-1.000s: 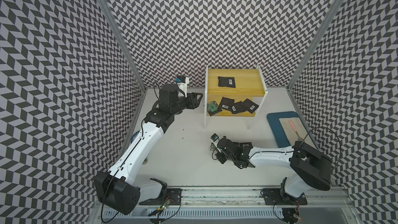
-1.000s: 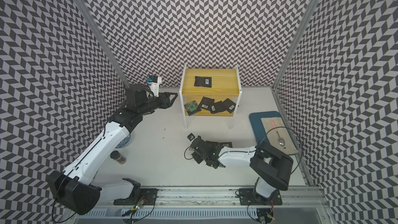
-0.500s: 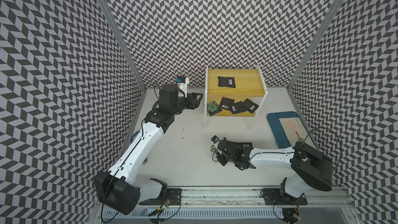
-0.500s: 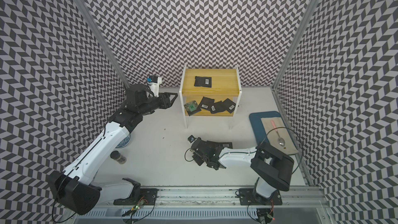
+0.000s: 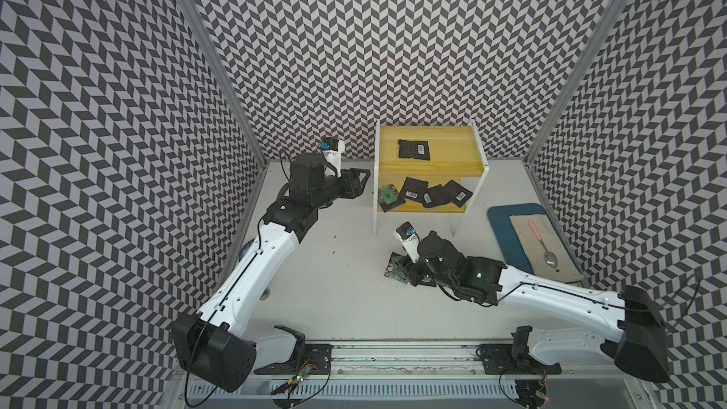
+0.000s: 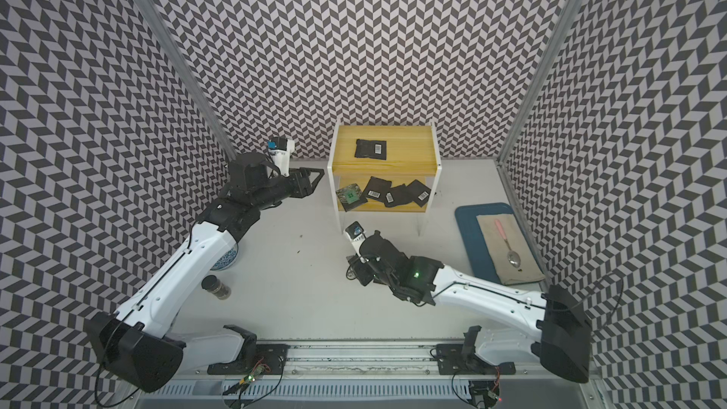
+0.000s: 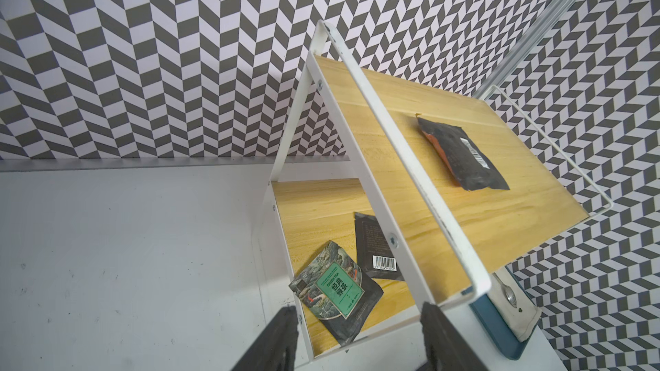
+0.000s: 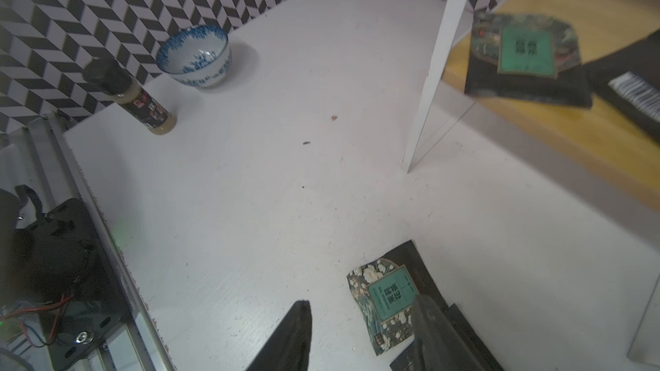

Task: Remove the tea bags from the shelf
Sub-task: Place the tea bag at the center of the board.

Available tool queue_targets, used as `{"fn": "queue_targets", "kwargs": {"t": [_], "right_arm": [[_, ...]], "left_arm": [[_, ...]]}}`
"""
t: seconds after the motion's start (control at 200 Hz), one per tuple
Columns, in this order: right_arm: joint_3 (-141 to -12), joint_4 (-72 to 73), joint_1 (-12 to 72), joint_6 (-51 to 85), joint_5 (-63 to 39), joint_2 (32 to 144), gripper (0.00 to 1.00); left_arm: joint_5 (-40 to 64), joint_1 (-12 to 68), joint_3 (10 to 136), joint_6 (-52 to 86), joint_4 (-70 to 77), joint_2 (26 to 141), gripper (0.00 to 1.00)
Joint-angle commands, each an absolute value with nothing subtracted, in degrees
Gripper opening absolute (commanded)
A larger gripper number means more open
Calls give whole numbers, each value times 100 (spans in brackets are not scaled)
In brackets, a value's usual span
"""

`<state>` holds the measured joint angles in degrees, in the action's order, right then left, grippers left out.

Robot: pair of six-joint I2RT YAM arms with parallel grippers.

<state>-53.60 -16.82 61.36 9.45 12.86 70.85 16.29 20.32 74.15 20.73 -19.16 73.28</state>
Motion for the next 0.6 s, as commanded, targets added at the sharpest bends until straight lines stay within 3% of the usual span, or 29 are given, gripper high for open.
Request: {"fn": "queue_targets", "kwargs": {"t": [0.0, 0.315, 0.596], "right_arm": [[-5729, -1982, 6161, 882, 1464, 6801, 54], [-7260, -2638, 6138, 812, 1835, 6786, 71], [-9237, -3493, 5396, 1182, 1571, 7657, 74]], "left_arm": [[1757, 2002, 7748, 2135, -1929, 7259, 61], [2078, 2028, 8059, 2224, -1908, 7382, 65], [2220, 2134, 8122, 2224, -1905, 7622, 66]]}}
